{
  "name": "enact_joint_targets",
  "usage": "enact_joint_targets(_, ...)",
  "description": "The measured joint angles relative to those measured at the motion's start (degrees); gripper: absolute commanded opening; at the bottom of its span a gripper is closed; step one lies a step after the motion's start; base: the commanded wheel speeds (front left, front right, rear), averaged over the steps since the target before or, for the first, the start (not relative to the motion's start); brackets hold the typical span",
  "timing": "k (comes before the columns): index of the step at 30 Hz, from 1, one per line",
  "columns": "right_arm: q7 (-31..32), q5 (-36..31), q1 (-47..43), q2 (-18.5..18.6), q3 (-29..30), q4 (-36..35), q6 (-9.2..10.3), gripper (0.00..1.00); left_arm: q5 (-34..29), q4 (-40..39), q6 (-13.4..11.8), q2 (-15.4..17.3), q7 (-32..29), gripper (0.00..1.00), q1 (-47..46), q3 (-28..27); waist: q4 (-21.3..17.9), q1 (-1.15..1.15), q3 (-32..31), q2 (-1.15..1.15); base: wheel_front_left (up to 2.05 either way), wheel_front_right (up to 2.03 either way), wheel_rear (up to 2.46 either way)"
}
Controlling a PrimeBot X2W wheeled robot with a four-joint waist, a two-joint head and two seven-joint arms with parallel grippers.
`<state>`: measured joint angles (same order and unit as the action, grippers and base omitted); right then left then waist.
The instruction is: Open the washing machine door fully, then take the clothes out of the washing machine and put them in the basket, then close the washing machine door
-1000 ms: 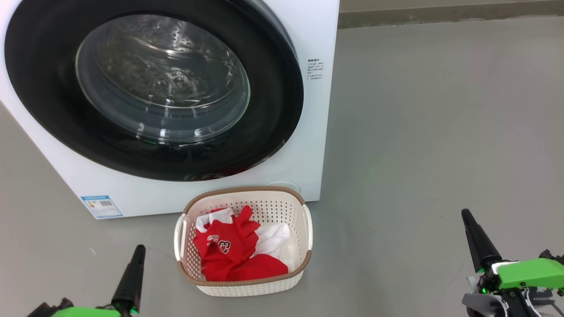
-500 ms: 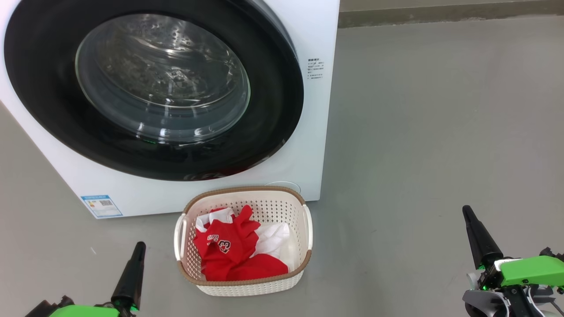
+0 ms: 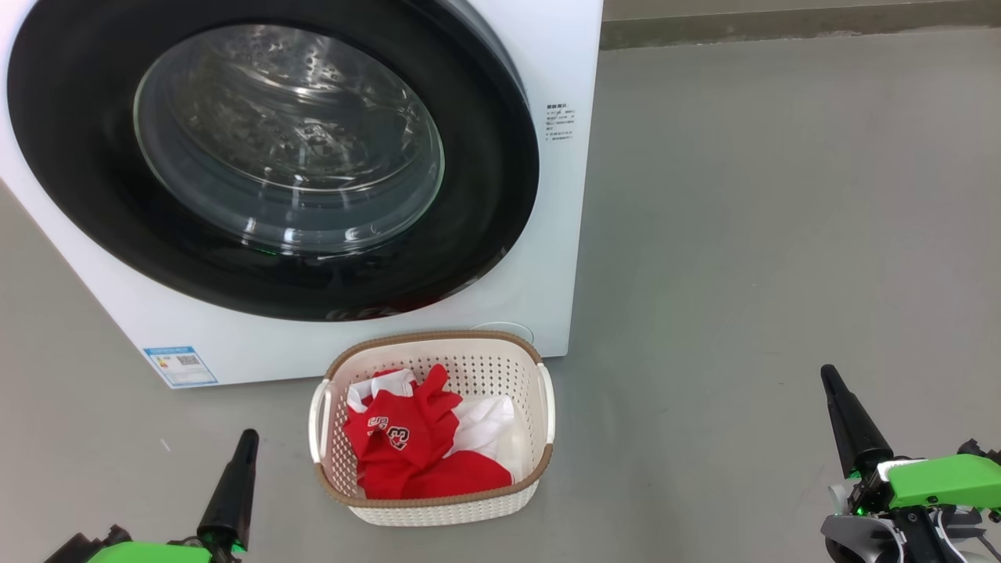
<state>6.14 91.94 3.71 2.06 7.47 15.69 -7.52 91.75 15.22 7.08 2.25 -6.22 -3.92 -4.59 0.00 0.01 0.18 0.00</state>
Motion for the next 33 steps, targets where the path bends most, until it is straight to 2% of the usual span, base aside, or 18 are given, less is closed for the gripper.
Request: enact_joint_targets(33,0.00,0.00,0.00,0.00,0.00,0.00,0.00,0.00,0.00,0.01,0.00,0.00,0.00,0.00,0.00,0.00,0.00,-0.01,0.00,0.00,0.00,0.00,0.00)
